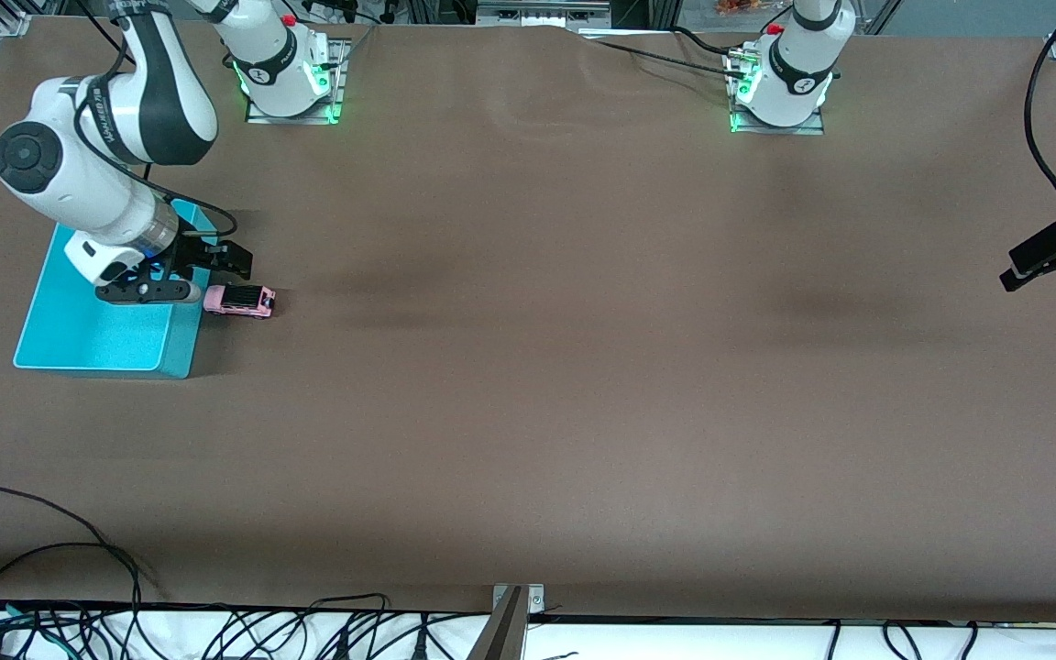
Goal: Wind and store pink jeep toy
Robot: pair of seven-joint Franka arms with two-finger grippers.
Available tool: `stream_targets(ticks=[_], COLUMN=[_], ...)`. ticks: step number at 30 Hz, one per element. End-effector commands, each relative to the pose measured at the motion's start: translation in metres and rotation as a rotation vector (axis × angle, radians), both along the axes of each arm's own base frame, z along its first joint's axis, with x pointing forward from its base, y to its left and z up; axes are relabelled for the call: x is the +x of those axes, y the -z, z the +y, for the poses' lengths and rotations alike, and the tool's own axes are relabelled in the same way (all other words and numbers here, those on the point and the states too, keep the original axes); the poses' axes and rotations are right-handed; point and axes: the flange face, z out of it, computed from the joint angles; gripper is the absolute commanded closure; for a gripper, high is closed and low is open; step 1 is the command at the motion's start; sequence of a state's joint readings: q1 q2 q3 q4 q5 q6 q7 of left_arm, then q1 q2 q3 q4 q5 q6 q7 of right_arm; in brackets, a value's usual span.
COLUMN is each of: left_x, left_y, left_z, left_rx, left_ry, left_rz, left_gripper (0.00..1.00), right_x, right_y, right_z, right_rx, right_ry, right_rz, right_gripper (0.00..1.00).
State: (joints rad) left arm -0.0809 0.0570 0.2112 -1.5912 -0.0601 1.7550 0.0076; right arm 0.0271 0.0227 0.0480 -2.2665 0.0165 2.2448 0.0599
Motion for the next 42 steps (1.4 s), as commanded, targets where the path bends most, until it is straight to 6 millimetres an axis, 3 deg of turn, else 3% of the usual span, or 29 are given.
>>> stream_targets(ticks=[1, 5, 12, 18, 24, 30, 39, 42], left_x=[0.002, 0.002, 0.002, 0.002, 0.002, 0.002, 0.002, 0.002], left_y=[0.001, 0.002, 0.002, 0.002, 0.002, 0.002, 0.001, 0.001], left_z=[0.003, 0.004, 0.004, 0.003, 0.003, 0.003, 0.003, 0.003], left_rx=[-0.020, -0.020, -0.020, -0.020, -0.020, -0.020, -0.020, -0.020], left_ry=[0.011, 0.009, 0.009, 0.011, 0.011, 0.011, 0.011, 0.009], left_rz=[0.001, 0.001, 0.001, 0.003, 0.003, 0.001, 0.001, 0.001], left_gripper=[0.00, 0.00, 0.00, 0.00, 0.00, 0.00, 0.00, 0.00], right_x=[-0.025, -0.031, -0.034, -0.029, -0.028, -0.025, -0.033, -0.037], right_y=[0.023, 0.041, 0.056, 0.078, 0.088, 0.092, 0.107, 0.111], right_z=[-0.010, -0.022, -0.035, -0.035, -0.035, -0.033, -0.033, -0.033], right_rx=[-0.002, -0.003, 0.000, 0.002, 0.004, 0.017, -0.003, -0.005], right_ry=[0.082, 0.117, 0.200, 0.439, 0.619, 0.924, 1.230, 1.258], right_rz=[-0.015, -0.001, -0.058, -0.078, -0.077, -0.095, -0.049, -0.047], right_gripper=[0.00, 0.00, 0.00, 0.00, 0.00, 0.00, 0.00, 0.00])
